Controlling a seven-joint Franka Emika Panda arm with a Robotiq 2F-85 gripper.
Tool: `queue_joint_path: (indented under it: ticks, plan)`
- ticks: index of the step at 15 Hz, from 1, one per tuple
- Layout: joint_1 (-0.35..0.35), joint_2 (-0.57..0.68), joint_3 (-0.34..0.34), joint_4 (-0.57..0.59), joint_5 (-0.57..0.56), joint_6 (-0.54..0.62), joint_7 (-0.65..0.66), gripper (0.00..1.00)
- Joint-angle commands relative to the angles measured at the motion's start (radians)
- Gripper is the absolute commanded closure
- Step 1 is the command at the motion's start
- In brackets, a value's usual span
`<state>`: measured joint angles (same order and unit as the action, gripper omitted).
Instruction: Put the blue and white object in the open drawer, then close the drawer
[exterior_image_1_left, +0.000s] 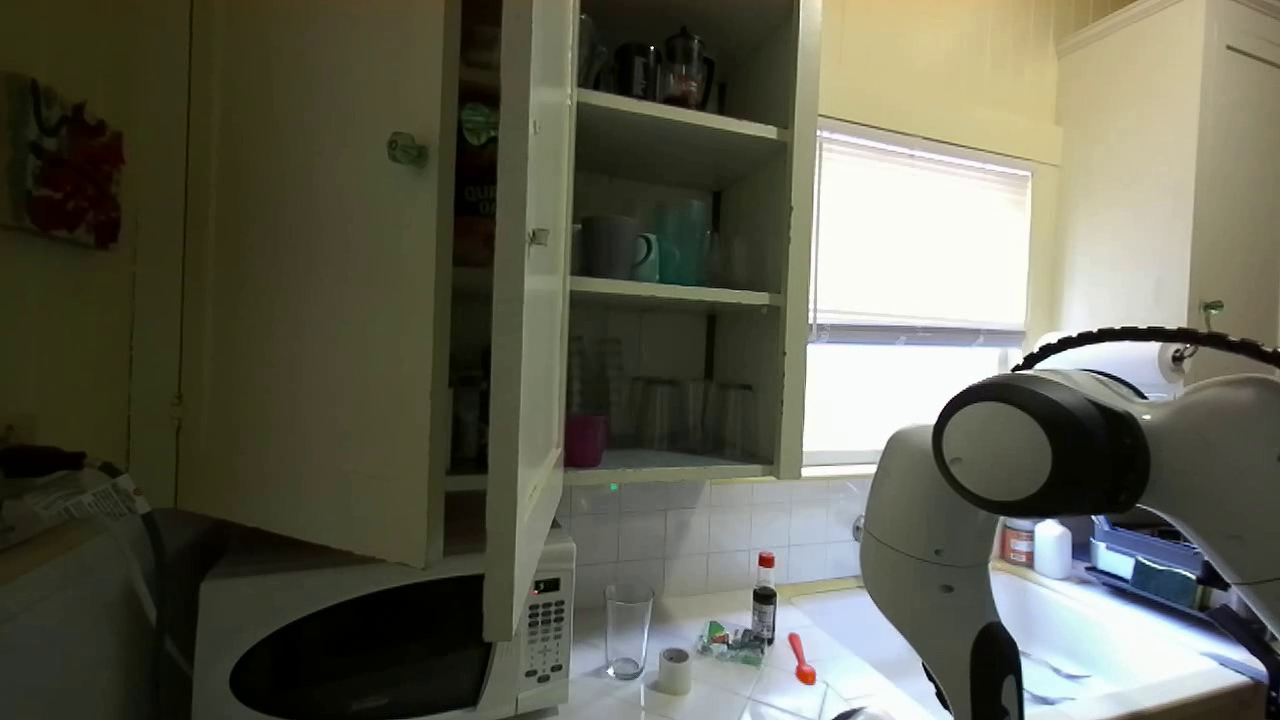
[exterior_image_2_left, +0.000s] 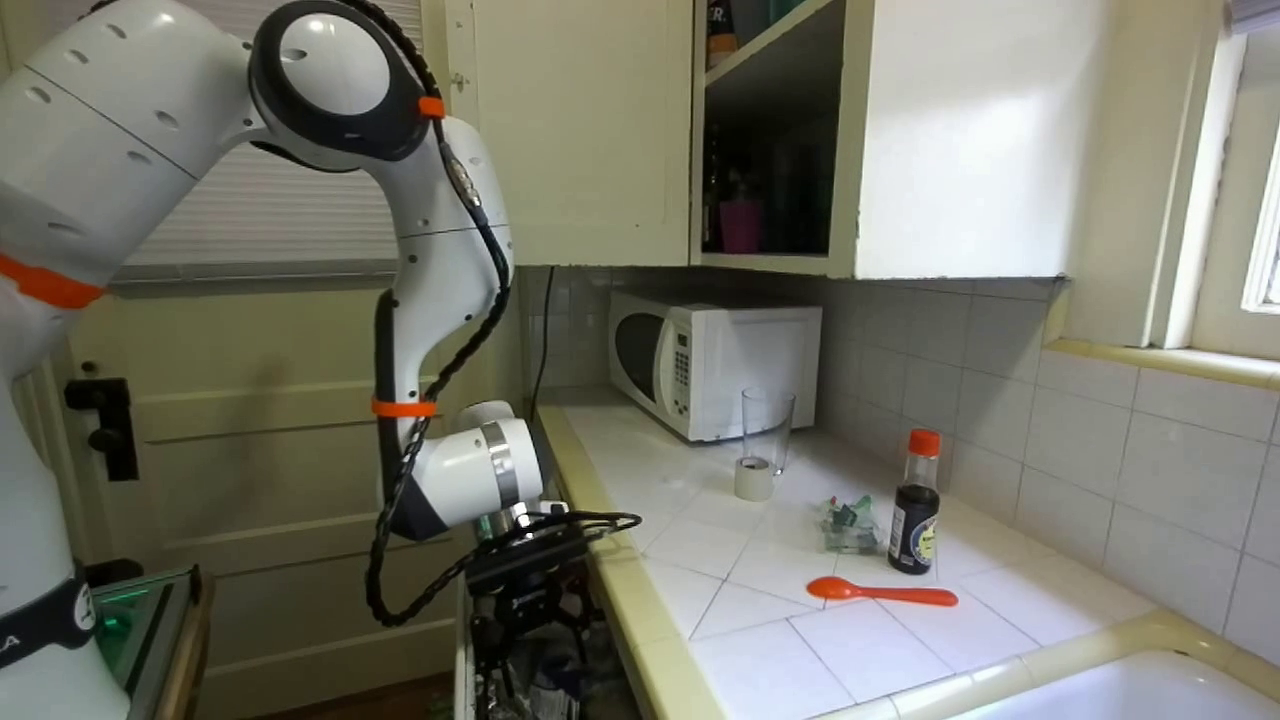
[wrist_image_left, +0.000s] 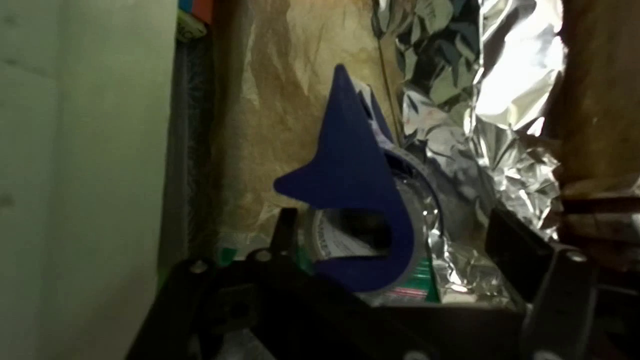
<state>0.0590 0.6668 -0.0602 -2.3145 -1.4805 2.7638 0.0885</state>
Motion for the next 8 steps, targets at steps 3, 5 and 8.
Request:
queue_joint_path:
  ticks: [3,5,8]
  plan:
    - [-0.046,-0.112,-0.011,-0.136,-0.104,0.179,0.038,0.0]
    - [-0.054,-0.172,-0.023,-0.195,-0.123,0.226,0.058,0.0]
    - [-0.058,-0.312,-0.051,-0.287,-0.207,0.252,0.189,0.0]
